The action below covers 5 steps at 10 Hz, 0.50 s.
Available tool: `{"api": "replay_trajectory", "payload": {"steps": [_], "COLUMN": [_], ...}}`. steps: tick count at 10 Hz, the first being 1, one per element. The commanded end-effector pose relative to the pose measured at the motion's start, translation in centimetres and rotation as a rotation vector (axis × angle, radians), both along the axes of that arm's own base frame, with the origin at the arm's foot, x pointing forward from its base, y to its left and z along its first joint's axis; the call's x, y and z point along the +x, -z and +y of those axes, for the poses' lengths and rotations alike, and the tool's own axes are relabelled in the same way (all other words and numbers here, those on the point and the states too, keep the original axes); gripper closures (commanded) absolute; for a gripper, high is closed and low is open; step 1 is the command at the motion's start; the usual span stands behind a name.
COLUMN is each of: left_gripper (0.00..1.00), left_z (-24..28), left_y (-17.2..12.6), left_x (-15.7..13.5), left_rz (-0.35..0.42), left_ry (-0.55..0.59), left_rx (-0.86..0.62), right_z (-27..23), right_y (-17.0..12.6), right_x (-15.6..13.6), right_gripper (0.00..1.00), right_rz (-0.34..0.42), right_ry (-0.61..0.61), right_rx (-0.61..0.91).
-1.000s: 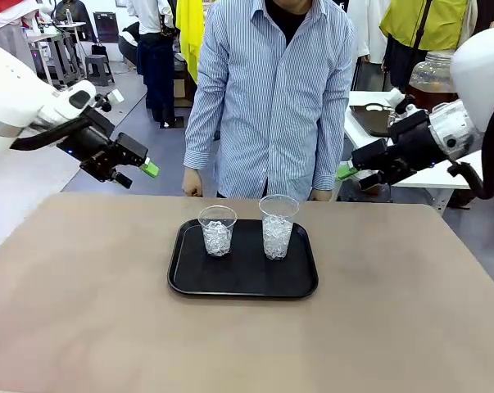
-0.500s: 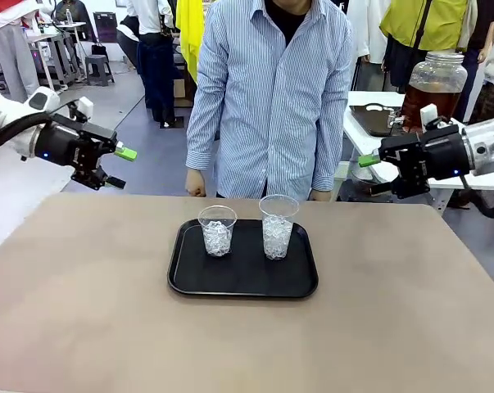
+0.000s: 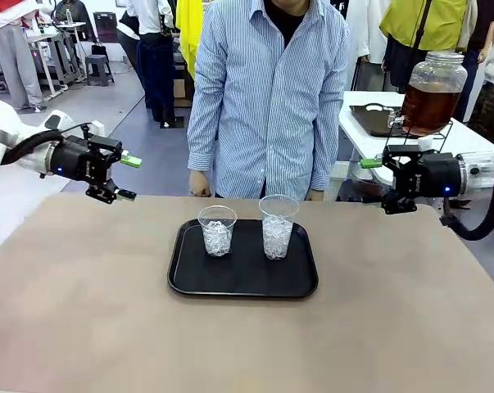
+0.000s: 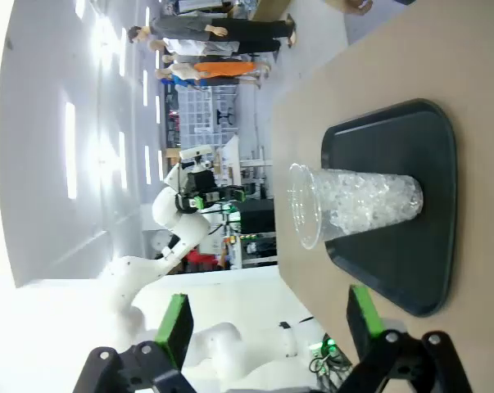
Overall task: Pour the drink into the iced cup.
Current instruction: Pick up the iced cup indicated by the human and present it to them.
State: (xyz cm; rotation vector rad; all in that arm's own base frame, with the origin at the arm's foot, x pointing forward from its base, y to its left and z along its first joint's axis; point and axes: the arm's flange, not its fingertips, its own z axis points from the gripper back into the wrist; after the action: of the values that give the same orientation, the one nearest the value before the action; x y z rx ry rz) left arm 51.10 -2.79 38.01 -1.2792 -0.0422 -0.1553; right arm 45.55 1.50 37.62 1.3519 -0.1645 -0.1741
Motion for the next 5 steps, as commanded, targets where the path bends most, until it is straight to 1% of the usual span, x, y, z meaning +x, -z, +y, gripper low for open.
{"api": "replay_trajectory", "payload": {"steps": [1,3,5], "left_gripper": [0.00,0.00,0.00], "left_z": [-0.1,0.0,0.2], "left_y": [-1.2,-1.9,-2.0], "left_x": [1.3,1.9,2.1], "left_rz": [0.012,0.003,0.011], "left_ry": [0.012,0.023,0.021], "left_rx": [-0.038,-0.054,-0.068], "right_z": [0.1,0.0,-0.2], "right_y": [-0.7,-0.7,-0.5], "right_x": [1.9,2.8,3.1], "right_gripper": [0.00,0.00,0.00], "right_rz": [0.011,0.025,0.039], "right_ry": [0.003,-0.013,-0.033], "right_rx": [0.039,0.062,0.082]}}
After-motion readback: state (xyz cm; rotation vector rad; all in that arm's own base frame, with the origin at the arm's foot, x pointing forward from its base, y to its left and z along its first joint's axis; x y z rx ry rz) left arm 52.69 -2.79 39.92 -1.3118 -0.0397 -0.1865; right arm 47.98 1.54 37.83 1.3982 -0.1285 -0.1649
